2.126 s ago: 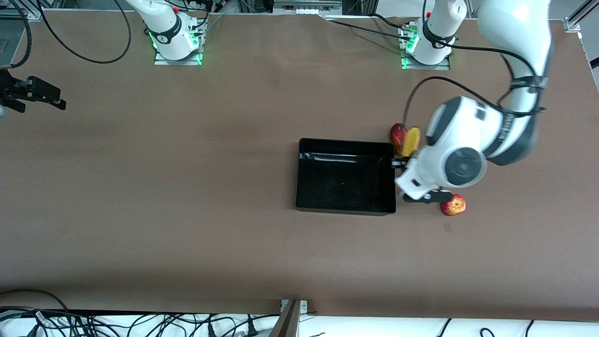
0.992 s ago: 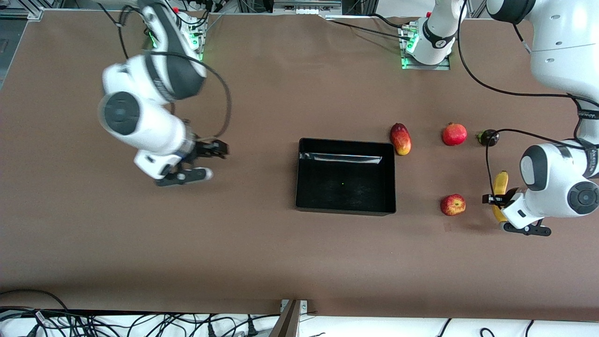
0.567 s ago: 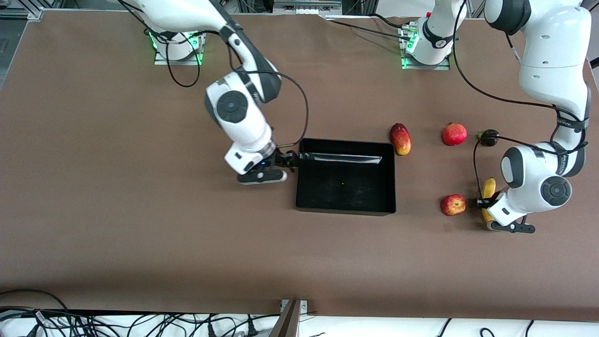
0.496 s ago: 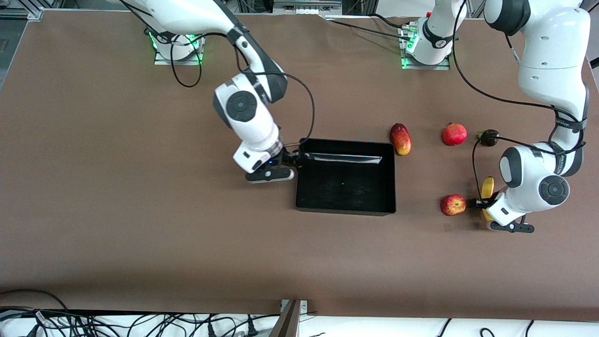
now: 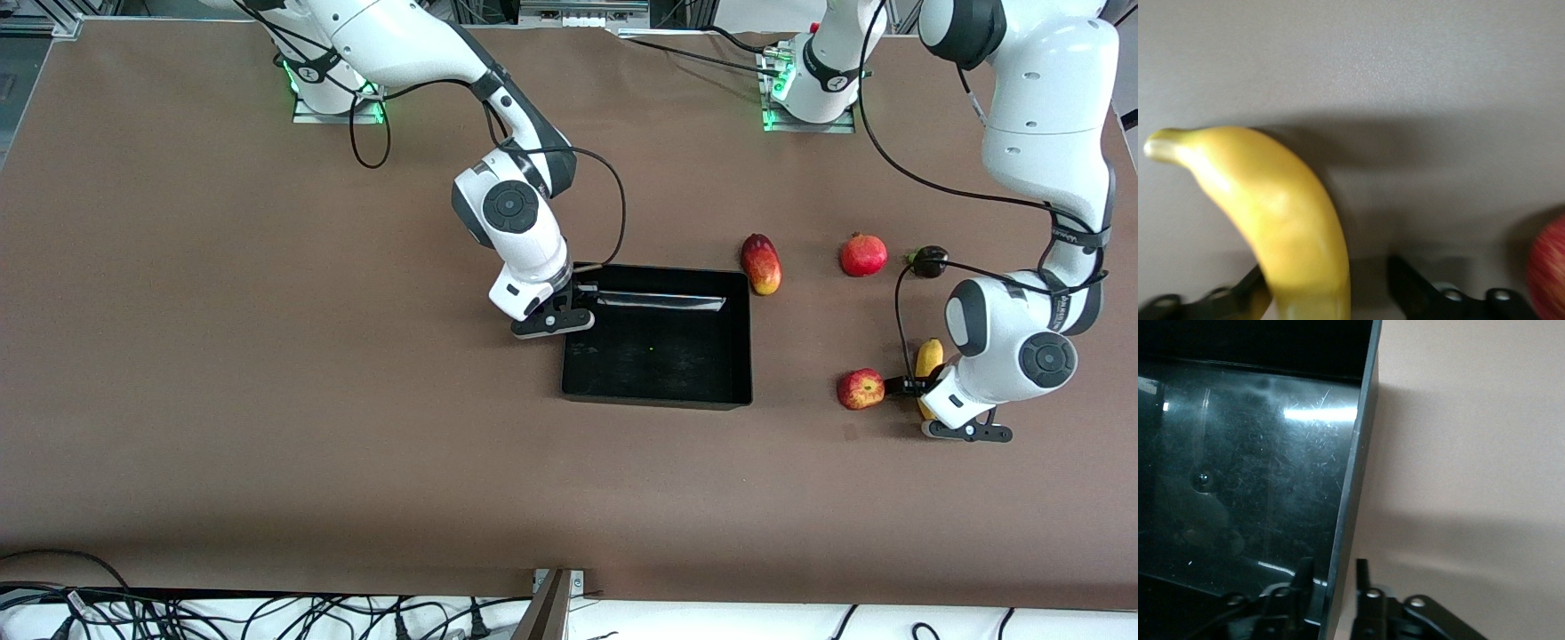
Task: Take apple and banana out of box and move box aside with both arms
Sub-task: 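Slide the tray with the right gripper while the left gripper withdraws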
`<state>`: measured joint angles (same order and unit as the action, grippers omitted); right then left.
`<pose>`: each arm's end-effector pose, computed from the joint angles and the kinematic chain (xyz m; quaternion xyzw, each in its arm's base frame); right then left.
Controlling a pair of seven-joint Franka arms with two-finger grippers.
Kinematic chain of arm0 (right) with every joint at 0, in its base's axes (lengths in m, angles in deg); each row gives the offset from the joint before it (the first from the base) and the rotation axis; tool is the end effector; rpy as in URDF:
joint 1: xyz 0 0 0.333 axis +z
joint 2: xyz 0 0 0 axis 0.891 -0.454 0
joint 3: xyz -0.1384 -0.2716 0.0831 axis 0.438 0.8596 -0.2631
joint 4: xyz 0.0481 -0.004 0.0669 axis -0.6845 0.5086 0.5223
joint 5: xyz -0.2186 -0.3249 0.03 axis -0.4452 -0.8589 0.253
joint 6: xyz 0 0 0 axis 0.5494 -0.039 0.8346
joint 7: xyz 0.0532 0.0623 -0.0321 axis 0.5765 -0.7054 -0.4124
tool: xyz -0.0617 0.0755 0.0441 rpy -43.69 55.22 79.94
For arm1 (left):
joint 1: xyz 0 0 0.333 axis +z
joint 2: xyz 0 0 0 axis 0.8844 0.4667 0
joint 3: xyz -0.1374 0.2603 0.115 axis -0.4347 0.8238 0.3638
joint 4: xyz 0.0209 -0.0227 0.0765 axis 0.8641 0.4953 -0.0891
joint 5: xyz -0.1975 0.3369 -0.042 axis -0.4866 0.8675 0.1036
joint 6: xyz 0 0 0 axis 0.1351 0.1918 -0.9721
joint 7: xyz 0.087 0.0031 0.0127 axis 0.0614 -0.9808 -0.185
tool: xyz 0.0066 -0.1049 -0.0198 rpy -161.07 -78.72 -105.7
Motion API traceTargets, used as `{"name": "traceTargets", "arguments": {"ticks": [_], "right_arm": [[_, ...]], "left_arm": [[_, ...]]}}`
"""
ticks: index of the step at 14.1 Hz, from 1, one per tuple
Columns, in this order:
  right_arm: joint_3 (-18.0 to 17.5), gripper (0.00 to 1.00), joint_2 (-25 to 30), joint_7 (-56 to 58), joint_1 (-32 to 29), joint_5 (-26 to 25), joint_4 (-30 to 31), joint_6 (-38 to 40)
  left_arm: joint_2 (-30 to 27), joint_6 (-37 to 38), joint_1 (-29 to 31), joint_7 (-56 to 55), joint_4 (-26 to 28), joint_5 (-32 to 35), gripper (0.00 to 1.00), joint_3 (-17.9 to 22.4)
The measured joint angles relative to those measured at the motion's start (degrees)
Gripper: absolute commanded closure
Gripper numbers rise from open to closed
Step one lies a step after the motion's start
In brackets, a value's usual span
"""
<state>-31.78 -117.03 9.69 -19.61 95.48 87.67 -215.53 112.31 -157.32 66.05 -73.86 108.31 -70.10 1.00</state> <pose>0.5368 0.4935 0.2430 -0.9935 -0.0537 -0.0475 0.0888 0.6712 0.1149 0.1716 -0.9968 0.0383 0.0518 0.0466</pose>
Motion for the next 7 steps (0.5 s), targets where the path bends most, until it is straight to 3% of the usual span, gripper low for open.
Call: {"name": "traceTargets", "arguments": {"ticks": [3,7], "right_arm": [[0.3,1.0,0.0,0.3,-0.1,-0.1,-0.2,0.0],[3.1,1.0,1.8,0.6,-0.1,-0.1,-0.9,4.9]], "left_arm": [[-5.1,15.3,-0.2,0.0,-3.5,3.0,0.0,-0.1],[-12.4,27.2,-1.8,0.1,-4.3,3.2,0.0,-0.2]]}}
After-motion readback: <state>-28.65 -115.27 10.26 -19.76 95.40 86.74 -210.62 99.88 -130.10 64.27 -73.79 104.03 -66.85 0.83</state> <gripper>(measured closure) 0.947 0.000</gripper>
